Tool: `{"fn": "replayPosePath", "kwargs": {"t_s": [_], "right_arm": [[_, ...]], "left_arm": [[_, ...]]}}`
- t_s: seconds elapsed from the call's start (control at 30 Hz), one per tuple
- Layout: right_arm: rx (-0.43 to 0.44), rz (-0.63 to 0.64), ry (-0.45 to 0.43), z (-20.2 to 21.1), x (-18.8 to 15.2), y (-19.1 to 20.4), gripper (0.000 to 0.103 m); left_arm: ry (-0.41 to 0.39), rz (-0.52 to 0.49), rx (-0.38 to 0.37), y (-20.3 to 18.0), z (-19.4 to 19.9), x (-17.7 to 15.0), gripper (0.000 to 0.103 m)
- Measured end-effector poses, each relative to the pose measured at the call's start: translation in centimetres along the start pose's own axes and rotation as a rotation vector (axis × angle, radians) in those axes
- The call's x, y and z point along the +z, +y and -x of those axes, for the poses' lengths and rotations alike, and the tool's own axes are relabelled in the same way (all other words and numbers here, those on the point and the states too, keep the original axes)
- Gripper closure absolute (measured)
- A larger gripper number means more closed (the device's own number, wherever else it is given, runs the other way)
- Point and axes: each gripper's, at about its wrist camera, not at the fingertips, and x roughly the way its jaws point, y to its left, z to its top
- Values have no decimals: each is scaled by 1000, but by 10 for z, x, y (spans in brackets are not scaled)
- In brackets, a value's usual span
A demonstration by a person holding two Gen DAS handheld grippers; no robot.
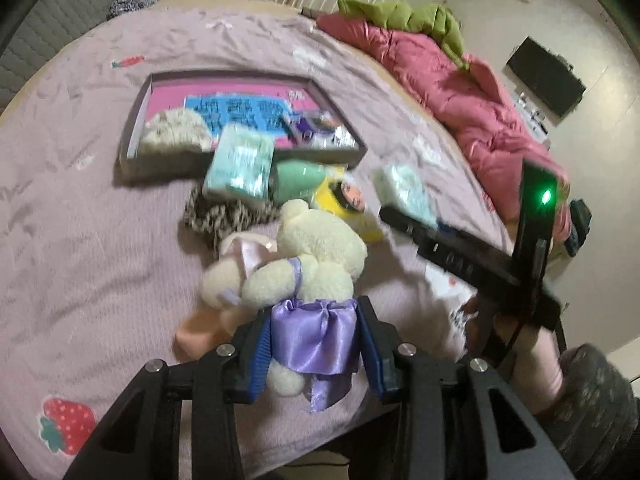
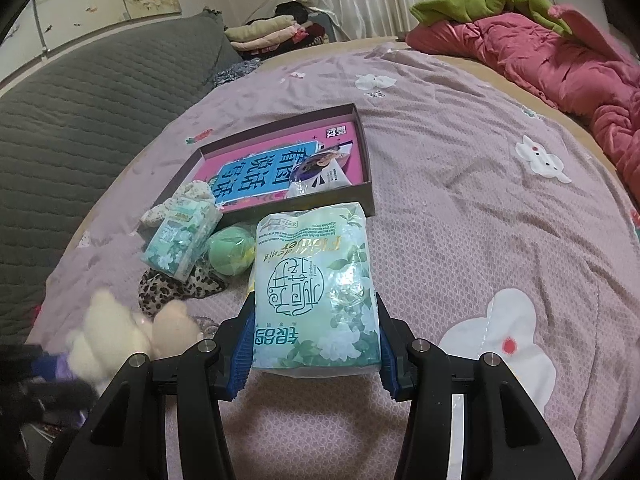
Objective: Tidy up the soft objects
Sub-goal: 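Lift the plush bear with the left tool while the right tool lifts the tissue pack, then carry the plush bear with the left tool while the right tool carries the tissue pack over the box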
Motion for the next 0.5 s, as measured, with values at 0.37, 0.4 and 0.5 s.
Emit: {"fn": "replayPosePath", "kwargs": {"t_s": [0.37, 0.4, 0.5], "right_arm": [[13, 4, 1, -3, 2, 3, 50], [13, 4, 1, -3, 3, 3, 50], [15, 6, 4, -5, 2, 3, 50]], "left_arm": [[-65, 15, 78, 29, -28, 37, 64], [-60, 17, 77, 32, -33, 36, 64], [-41, 18, 84, 36, -42, 31, 63]]}}
